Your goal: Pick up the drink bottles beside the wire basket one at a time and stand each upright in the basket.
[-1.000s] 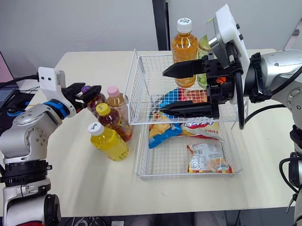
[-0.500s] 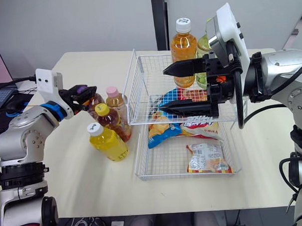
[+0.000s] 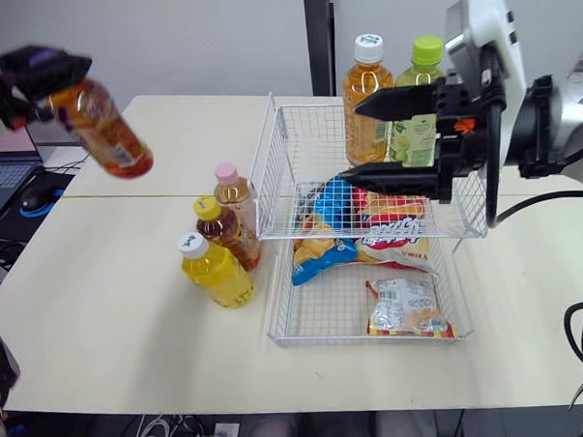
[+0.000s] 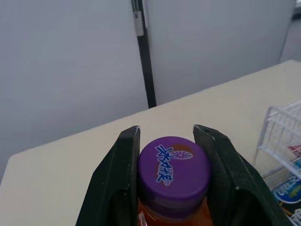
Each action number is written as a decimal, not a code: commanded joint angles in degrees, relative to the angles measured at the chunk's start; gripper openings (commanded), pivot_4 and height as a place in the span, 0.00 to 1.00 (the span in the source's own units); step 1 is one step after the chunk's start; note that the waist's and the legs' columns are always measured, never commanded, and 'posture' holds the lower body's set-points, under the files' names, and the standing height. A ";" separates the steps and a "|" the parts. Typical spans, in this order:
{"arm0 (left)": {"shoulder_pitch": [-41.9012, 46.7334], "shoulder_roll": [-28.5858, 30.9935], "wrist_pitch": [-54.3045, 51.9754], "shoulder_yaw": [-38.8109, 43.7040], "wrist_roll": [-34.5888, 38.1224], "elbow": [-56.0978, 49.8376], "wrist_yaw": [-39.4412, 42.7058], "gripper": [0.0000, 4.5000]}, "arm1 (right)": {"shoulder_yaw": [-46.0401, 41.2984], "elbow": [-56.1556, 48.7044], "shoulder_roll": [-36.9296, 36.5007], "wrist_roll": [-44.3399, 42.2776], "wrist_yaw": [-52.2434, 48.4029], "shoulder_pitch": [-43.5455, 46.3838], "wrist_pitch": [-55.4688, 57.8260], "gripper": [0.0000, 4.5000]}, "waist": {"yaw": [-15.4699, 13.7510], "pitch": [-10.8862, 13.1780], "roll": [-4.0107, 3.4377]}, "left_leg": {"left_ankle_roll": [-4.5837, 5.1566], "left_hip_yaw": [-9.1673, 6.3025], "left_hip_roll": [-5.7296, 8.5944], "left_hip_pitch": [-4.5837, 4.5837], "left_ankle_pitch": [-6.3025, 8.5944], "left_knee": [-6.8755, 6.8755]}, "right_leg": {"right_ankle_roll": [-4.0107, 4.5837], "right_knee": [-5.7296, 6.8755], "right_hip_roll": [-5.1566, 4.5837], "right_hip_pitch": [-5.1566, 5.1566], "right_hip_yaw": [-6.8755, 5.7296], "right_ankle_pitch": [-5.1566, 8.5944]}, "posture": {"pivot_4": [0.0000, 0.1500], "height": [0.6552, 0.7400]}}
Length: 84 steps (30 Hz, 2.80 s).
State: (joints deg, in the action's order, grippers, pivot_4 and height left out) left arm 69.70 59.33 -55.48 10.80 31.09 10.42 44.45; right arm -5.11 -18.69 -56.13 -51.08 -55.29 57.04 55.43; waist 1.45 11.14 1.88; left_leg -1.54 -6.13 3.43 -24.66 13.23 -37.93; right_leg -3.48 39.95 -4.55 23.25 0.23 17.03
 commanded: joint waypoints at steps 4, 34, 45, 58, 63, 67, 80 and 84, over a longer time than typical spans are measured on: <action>19.11 -3.95 -0.99 -8.33 -0.87 8.07 9.86 0.31 | -4.32 -0.38 -3.21 -0.48 -1.36 -1.06 -0.07 1.00 | 0.42 0.01 -0.01 | 0.00 0.05 -0.05 -0.03 0.00 0.02 | 0.00 -0.02 0.05 0.04 0.03 0.00 | 1.00 1.00; 29.03 -30.39 15.57 -12.35 -13.69 37.93 15.20 0.31 | -11.82 -3.23 -8.24 -3.70 4.57 -6.42 2.57 1.00 | 1.37 0.07 -0.07 | 0.02 0.34 -0.10 -0.10 0.01 0.01 | -0.01 0.09 0.10 0.31 0.42 0.00 | 1.00 1.00; 26.39 -33.96 18.64 -12.47 -15.88 38.79 14.87 0.31 | -13.47 -3.36 -8.83 -3.91 6.31 -7.16 2.11 1.00 | 1.19 0.07 -0.06 | 0.03 0.39 -0.10 -0.11 0.01 0.00 | -0.02 0.10 0.09 0.32 0.45 -0.01 | 1.00 1.00; 29.36 -31.85 17.30 -11.43 -16.05 38.27 17.36 0.99 | -14.51 -3.61 -8.65 -4.11 7.03 -7.87 1.43 1.00 | 1.21 0.07 -0.06 | 0.03 0.40 -0.10 -0.10 0.01 -0.01 | -0.02 0.13 0.09 0.32 0.46 -0.01 | 1.00 1.00; 29.84 -29.41 15.18 -10.12 -14.81 34.64 17.84 0.99 | -15.08 -3.36 -8.81 -3.37 7.24 -8.46 0.07 1.00 | 1.28 0.07 -0.06 | 0.03 0.40 -0.10 -0.10 0.01 -0.01 | -0.02 0.13 0.10 0.32 0.46 -0.01 | 1.00 1.00; 29.69 -26.66 13.55 -8.13 -14.02 30.03 16.81 0.99 | -15.25 -2.87 -8.93 -2.81 7.01 -8.58 -0.87 1.00 | 1.33 0.06 -0.07 | 0.03 0.39 -0.11 -0.10 0.01 -0.01 | -0.02 0.13 0.10 0.32 0.46 -0.01 | 1.00 1.00; 9.57 -8.45 7.17 1.37 -8.90 2.38 16.24 0.99 | -15.31 -2.96 -7.87 -0.25 3.19 -11.48 -7.20 1.00 | 1.81 0.04 -0.12 | 0.01 0.39 -0.14 -0.04 0.00 -0.04 | -0.02 0.23 0.12 0.32 0.54 -0.01 | 1.00 1.00; 0.24 -3.93 2.97 7.24 -4.85 -6.95 14.26 0.99 | -14.75 -2.91 -7.12 0.52 0.81 -13.37 -10.34 1.00 | 1.68 0.03 -0.12 | 0.01 0.38 -0.15 -0.04 0.00 -0.05 | -0.01 0.18 0.12 0.33 0.55 -0.01 | 1.00 1.00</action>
State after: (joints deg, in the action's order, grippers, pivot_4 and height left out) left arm 71.00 53.61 -51.20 14.94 24.21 8.04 59.26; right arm -18.63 -21.08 -63.17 -50.73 -53.29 43.44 47.45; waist 3.12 11.17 1.76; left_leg -1.53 -5.73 3.28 -24.71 13.24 -37.99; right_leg -3.50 40.14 -4.43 23.57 0.79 17.02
